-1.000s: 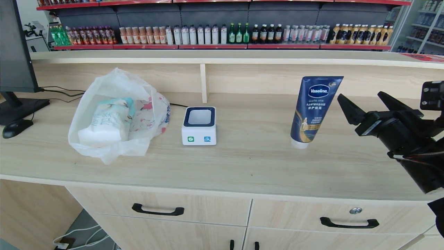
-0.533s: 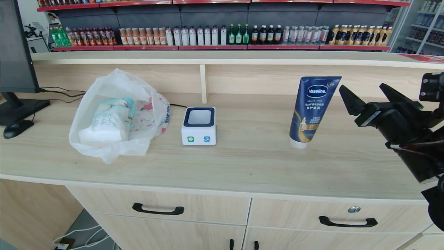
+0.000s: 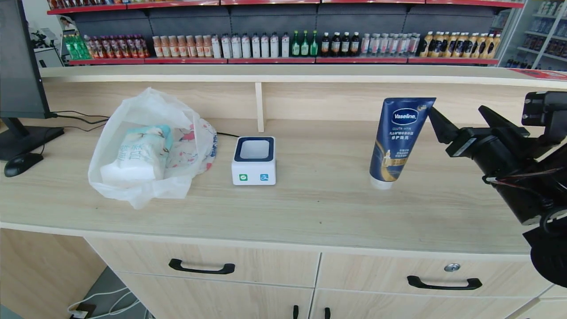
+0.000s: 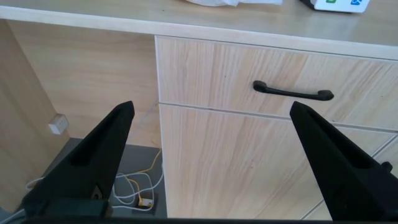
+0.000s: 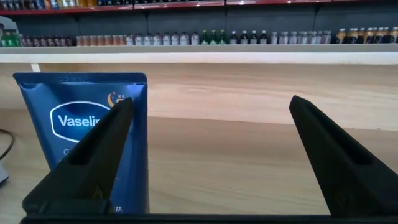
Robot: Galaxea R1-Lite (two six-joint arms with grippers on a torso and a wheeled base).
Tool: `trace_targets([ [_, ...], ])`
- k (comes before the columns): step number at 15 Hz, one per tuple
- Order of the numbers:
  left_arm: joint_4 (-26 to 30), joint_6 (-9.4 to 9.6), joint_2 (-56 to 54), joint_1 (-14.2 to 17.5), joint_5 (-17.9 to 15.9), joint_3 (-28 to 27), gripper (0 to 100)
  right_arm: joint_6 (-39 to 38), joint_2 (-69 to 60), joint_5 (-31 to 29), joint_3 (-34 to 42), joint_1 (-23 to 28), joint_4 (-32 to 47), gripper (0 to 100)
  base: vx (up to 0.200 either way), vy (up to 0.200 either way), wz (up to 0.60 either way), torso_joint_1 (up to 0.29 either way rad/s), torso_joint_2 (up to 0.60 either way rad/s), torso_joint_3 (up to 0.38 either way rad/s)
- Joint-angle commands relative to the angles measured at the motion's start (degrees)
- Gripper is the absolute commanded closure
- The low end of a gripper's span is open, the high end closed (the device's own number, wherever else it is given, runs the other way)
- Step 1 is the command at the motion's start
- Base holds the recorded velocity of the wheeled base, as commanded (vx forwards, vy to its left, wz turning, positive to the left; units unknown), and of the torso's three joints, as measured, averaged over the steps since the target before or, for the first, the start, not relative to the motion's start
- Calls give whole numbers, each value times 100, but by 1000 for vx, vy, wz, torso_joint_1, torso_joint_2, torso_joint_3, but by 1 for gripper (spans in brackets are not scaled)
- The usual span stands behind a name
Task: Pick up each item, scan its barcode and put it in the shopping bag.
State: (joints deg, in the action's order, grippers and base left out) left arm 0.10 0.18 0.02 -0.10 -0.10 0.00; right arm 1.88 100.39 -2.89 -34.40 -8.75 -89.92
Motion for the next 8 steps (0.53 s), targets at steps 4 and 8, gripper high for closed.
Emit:
trace_targets([
  [4,-1,8,-2,1,1,0,0,6,218,-1,-119,-4,-8,0,0,0,0,0,0,0],
  [8,-1,8,-2,1,1,0,0,6,183,-1,-49,5,-8,0,0,0,0,0,0,0],
])
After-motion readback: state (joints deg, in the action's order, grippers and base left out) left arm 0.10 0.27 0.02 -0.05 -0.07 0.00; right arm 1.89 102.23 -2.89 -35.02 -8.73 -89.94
